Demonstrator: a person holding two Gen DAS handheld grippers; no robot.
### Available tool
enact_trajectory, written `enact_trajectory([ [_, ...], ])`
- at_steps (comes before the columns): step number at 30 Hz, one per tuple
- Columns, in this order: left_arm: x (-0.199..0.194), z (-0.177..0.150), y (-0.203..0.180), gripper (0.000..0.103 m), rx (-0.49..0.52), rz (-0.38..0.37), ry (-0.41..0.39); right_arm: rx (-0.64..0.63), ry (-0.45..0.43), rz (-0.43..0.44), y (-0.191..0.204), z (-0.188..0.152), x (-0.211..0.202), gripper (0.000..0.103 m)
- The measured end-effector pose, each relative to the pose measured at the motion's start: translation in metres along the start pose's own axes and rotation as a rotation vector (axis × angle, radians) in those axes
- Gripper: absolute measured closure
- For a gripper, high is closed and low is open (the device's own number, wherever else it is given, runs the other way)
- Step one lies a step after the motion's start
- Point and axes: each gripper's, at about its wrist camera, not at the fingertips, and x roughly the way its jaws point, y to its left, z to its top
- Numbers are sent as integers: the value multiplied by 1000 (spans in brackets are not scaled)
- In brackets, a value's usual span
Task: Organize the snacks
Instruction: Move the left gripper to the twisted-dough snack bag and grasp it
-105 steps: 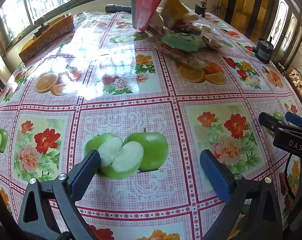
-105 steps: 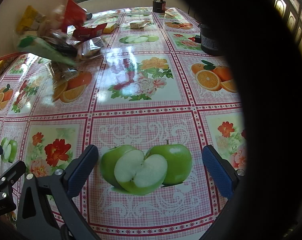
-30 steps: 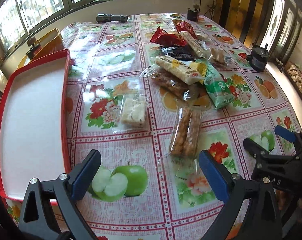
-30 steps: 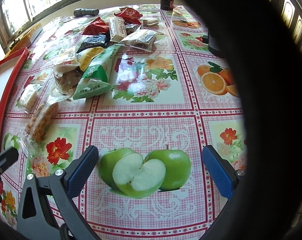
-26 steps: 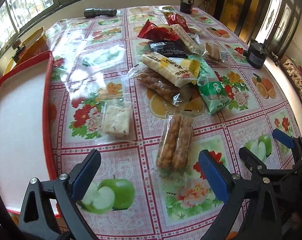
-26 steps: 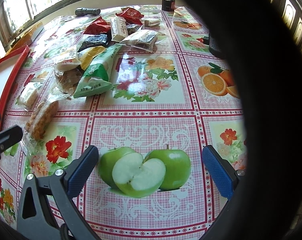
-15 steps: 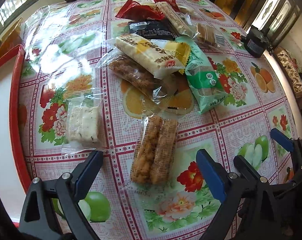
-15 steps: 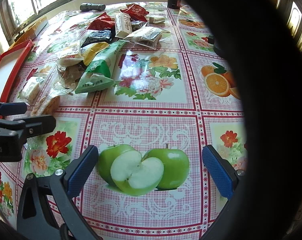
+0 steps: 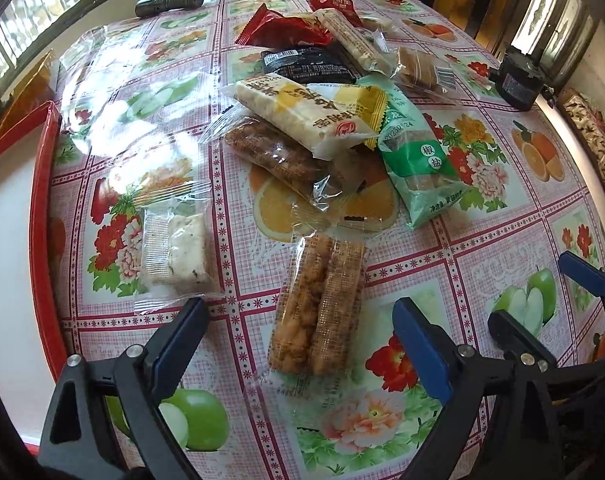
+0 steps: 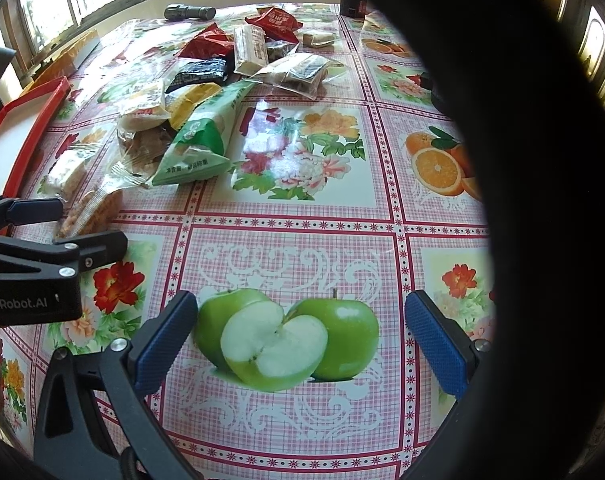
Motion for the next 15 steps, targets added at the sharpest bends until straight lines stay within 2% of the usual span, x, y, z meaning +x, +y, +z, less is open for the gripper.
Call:
enact_trajectory([
  [4, -2, -3, 2, 9, -2, -3, -9, 97, 5, 92, -16, 11, -5, 0],
  [7, -5, -4, 3, 19, -11, -6, -26, 150, -7, 100, -26, 27, -9, 0],
  [8, -9, -5, 3, 40, -10, -4, -44, 149, -14, 85, -27, 33, -11, 0],
  [9, -13, -6, 4, 69, -4, -10, -54, 139, -21, 66, -26, 40, -12, 0],
  [11, -14, -5, 8, 69, -11, -13, -41, 109, -40, 27, -22, 54, -13, 0],
  [15, -15, -7, 20, 69, -36, -6, -46, 50, -43, 12, -3, 82, -7, 1],
])
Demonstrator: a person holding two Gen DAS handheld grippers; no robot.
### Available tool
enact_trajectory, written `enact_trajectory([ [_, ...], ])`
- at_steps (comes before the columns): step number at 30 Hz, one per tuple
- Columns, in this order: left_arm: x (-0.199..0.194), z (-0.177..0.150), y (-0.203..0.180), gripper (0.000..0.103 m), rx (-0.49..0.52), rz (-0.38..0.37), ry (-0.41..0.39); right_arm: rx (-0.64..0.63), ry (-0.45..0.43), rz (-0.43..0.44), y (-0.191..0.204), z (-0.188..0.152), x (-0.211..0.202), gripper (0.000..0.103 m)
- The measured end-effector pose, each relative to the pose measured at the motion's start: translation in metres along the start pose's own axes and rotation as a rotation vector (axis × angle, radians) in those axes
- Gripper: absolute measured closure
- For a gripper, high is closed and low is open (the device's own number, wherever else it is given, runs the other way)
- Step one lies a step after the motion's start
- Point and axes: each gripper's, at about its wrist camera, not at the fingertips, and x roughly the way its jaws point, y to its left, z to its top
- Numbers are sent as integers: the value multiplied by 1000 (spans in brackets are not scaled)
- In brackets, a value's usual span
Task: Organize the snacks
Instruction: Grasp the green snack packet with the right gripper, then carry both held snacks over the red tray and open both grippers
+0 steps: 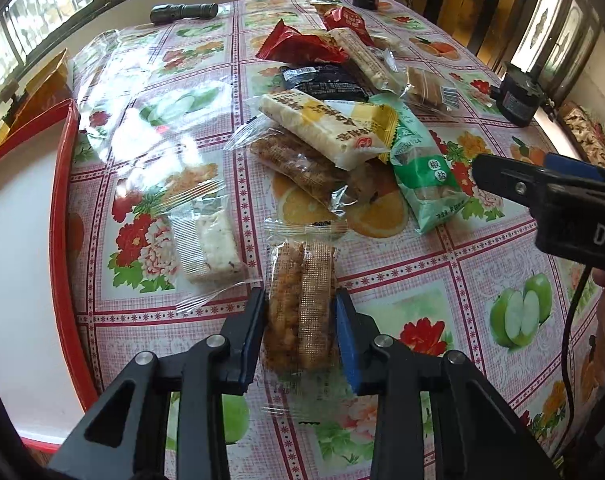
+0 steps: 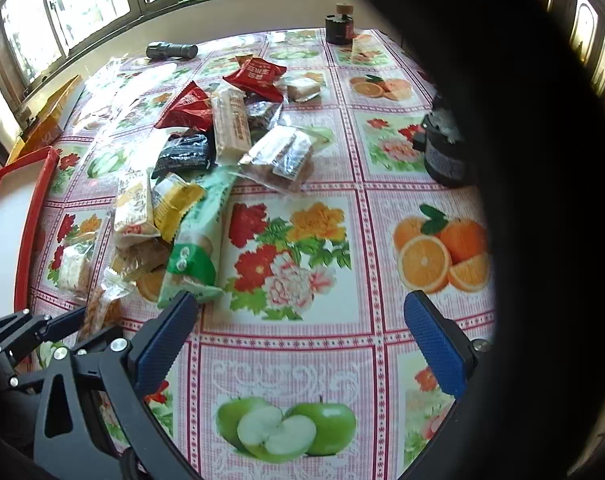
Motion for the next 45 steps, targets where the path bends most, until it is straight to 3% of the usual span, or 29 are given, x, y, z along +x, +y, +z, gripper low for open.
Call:
enact_trajectory([
  [4, 0, 0, 11, 69, -27, -5, 2, -76, 33, 1, 27, 20, 19, 4],
  [7, -1, 1, 18, 69, -44, -15, 9, -114, 107, 3, 43, 27, 42, 9],
  [10, -1, 1, 24, 69, -61, -26, 11, -141, 166, 30, 49, 26, 58, 36],
  [14, -1, 1, 28, 69, -80, -43, 8, -154, 145, 36, 47, 20, 51, 70],
  [18, -3, -3, 23, 69, -83, -55, -1, -167, 139, 45, 39, 2, 40, 71],
  [24, -11, -20, 17, 69, -83, -129, -11, -137, 128, 113, 24, -30, 18, 71],
  [30, -20, -37, 12, 69, -75, -145, -19, -106, 86, 189, 24, -65, -15, 71],
  [38, -57, -53, 21, 69, -63, -94, -115, -136, 39, 278, 52, -82, -44, 71],
  [45, -82, -51, 71, 69, -132, -14, -189, -190, 19, 354, 103, -69, -54, 71],
])
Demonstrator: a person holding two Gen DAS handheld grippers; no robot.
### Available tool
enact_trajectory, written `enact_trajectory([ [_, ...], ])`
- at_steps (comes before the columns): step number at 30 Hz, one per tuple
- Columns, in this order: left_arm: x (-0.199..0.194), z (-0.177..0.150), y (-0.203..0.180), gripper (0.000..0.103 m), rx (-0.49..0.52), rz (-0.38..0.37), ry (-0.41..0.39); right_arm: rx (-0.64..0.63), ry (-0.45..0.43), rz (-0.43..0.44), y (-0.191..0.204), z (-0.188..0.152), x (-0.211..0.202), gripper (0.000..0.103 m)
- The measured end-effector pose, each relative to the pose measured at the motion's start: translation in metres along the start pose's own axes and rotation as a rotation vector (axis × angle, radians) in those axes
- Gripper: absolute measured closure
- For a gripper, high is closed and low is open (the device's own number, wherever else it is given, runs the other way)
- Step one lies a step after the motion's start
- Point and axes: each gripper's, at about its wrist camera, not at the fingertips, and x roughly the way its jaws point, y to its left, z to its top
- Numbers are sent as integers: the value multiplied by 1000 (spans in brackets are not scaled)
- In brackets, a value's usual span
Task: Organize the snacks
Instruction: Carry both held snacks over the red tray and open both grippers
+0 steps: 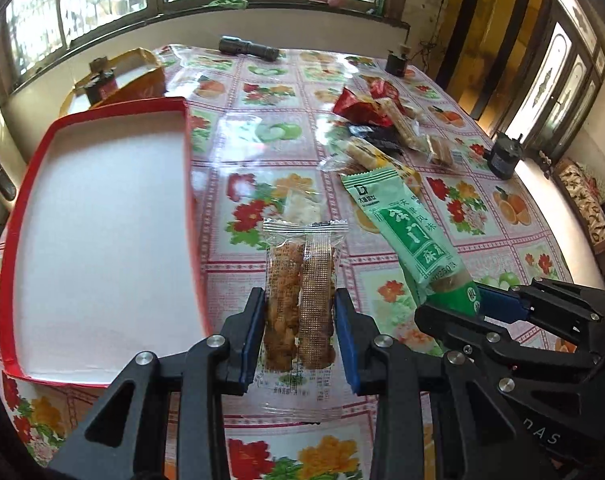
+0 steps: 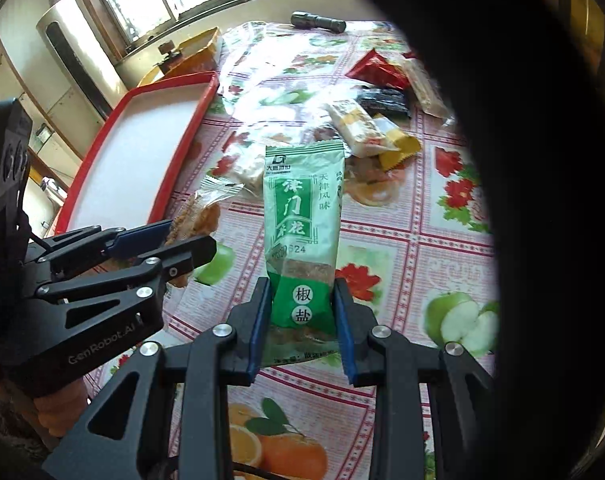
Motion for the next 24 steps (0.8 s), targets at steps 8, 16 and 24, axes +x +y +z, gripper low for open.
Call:
enact_trajectory([
  [8, -7, 23, 81, 69, -96, 130, -39, -93, -15, 92, 74, 45, 27, 70],
  [16, 5, 70, 145, 69, -123, 240, -70, -79, 3, 157, 125, 99, 81, 70],
  [24, 43, 115, 185, 69, -157, 303, -19, 1, 12, 165, 137, 150, 127, 70],
])
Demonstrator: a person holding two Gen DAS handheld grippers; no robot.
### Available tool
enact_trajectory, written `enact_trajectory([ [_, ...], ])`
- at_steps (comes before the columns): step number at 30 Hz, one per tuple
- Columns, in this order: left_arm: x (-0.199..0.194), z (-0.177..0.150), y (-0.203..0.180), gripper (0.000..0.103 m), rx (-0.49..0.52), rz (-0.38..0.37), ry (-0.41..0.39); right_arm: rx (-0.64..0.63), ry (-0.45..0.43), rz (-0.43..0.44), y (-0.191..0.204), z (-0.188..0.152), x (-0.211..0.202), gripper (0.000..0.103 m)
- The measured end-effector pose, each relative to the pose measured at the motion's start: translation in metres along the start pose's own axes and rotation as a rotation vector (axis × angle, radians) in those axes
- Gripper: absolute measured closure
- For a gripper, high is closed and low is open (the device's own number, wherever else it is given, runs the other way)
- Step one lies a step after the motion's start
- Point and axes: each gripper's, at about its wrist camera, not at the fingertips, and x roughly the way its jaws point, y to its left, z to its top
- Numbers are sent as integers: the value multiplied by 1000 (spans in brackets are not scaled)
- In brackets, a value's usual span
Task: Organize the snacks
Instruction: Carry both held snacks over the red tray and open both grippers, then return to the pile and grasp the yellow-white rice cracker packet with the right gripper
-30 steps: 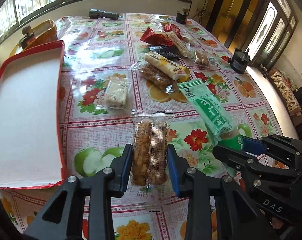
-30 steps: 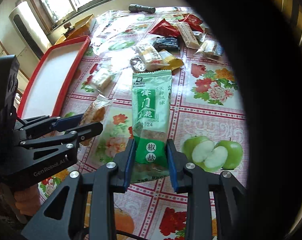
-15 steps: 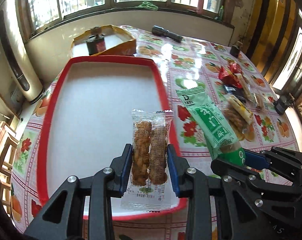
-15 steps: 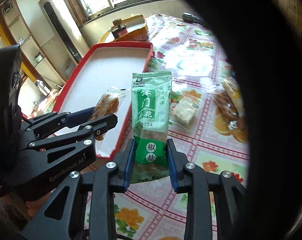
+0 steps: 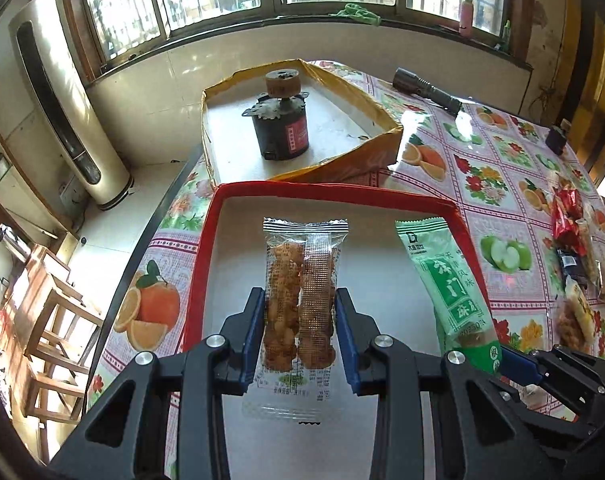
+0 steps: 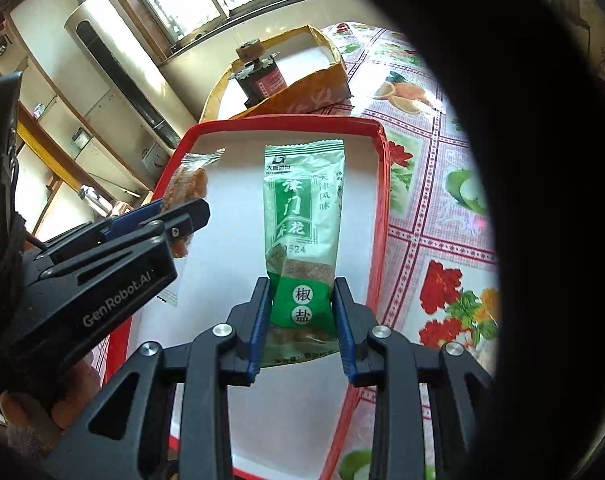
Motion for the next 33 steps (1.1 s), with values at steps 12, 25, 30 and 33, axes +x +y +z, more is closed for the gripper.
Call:
enact_trajectory([
  [12, 35, 23, 14, 67, -42, 20, 59, 29, 54, -24, 1, 31, 44, 70],
  [25, 18, 12, 15, 51, -53, 49, 60, -13, 62, -59, 3, 27, 42, 58],
  [30, -1, -6, 5, 51, -77, 63, 65, -13, 42, -60, 1, 16, 20, 58],
  [33, -18, -22, -4, 51, -92, 31, 58, 4, 26, -56, -3, 5, 5, 56],
])
